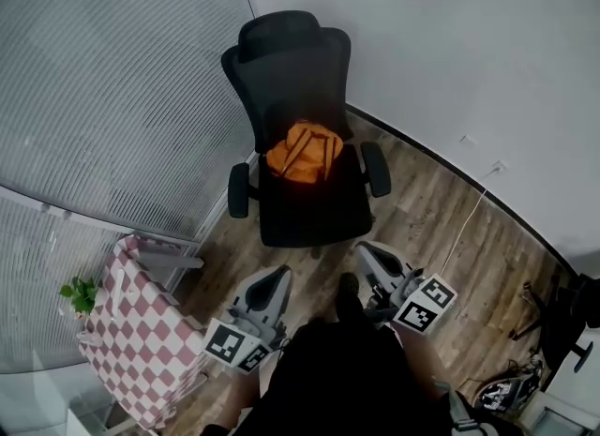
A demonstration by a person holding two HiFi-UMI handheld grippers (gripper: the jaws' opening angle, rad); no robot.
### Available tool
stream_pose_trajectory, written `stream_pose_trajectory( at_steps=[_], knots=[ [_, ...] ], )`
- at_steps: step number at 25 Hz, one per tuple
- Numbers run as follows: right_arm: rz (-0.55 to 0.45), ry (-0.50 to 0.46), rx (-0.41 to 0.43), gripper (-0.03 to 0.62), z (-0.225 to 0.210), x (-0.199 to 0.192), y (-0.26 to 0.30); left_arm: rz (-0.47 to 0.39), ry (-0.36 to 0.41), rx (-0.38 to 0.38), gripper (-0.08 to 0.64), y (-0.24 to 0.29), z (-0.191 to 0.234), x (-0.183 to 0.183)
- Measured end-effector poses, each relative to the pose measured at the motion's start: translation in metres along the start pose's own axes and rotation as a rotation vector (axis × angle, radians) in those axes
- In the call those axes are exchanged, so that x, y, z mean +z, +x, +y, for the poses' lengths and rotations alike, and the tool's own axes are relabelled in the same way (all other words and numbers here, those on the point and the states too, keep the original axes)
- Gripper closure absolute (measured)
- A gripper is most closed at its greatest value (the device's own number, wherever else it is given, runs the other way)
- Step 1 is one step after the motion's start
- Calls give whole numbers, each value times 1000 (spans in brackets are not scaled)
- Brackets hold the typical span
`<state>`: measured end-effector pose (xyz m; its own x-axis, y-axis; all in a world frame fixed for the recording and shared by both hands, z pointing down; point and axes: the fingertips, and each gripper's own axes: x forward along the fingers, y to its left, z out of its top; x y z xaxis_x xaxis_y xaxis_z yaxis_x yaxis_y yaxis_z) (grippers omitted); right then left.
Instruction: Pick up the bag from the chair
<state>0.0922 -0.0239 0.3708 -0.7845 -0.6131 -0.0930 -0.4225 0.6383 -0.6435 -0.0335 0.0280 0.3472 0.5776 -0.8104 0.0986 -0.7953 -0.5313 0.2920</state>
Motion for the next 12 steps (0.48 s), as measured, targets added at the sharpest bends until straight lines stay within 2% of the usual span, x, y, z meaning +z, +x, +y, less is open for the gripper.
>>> stream_pose_trajectory(
  at_steps=[6,9,12],
  knots=[
    [104,-42,-23,567,-52,8,21,11,-16,38,526,43,10,-1],
    [142,-22,-42,506,-72,4,31,27,-38,59,526,51,18,-6],
    [165,0,-55,500,-87,-2,45,42,-50,79,526,56,34,-10]
  ],
)
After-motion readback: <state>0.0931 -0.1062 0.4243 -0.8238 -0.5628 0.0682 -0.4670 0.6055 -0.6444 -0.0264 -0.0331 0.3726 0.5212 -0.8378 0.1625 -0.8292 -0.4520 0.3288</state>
